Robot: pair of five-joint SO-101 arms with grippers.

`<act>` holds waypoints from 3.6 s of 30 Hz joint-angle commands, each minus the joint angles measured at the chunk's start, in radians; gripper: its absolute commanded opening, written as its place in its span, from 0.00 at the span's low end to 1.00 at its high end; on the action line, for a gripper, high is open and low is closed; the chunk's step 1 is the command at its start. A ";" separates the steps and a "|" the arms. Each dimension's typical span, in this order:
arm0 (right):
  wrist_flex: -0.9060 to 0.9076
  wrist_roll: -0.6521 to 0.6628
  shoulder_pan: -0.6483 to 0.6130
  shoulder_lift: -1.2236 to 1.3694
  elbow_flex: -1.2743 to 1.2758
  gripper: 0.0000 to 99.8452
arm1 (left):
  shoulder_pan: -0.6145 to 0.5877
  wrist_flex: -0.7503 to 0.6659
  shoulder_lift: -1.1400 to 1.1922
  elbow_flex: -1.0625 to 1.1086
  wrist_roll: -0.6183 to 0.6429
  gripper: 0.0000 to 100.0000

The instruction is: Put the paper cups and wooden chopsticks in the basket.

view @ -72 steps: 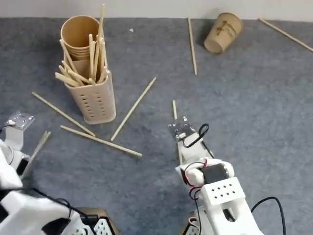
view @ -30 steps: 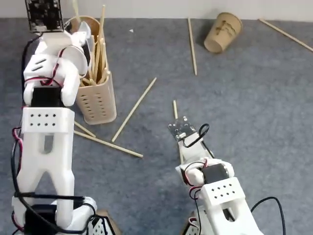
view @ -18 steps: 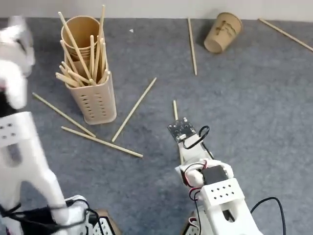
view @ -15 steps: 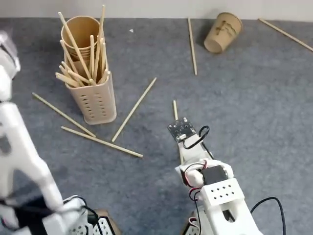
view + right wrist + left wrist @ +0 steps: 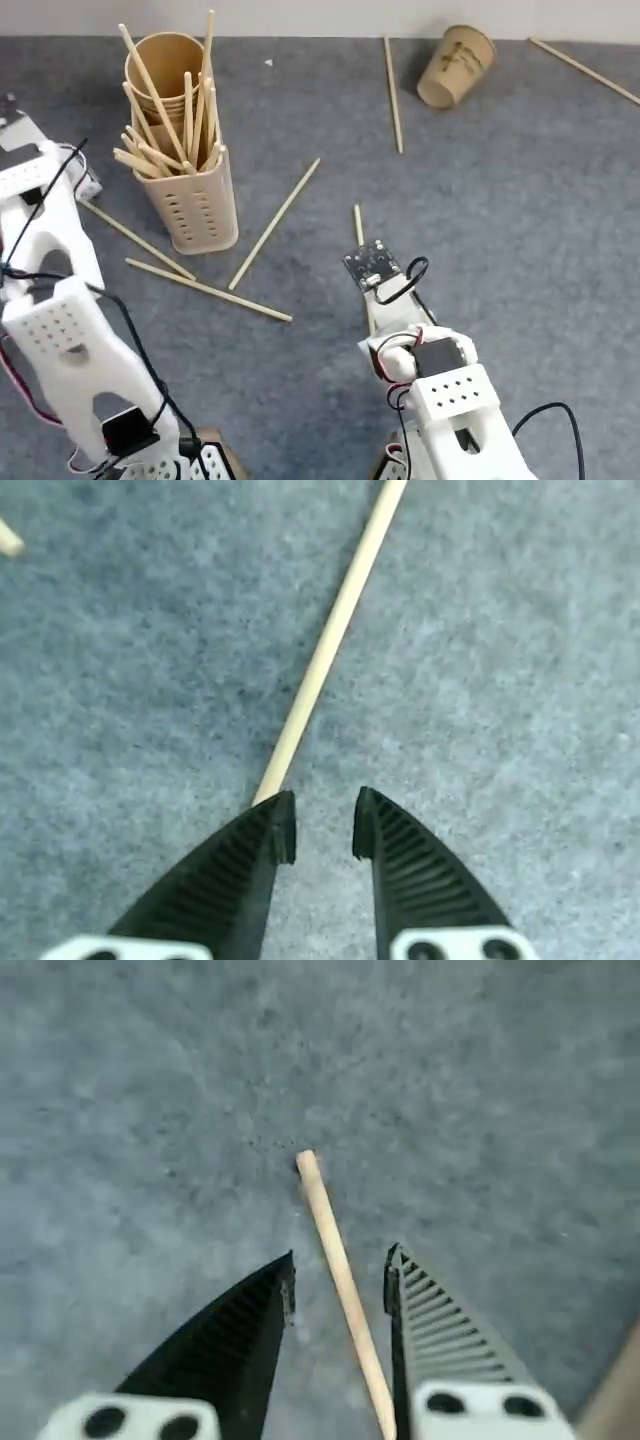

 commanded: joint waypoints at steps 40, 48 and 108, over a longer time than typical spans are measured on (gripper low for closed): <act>-0.010 0.011 0.007 0.005 -0.004 0.11 | 0.559 0.296 -0.292 -1.241 -0.276 0.01; -0.010 0.012 0.007 0.005 -0.004 0.11 | 0.529 0.273 -0.292 -1.095 -0.295 0.01; -0.031 -0.063 -0.038 0.051 -0.208 0.11 | -0.211 0.710 -0.777 -0.372 -0.203 0.16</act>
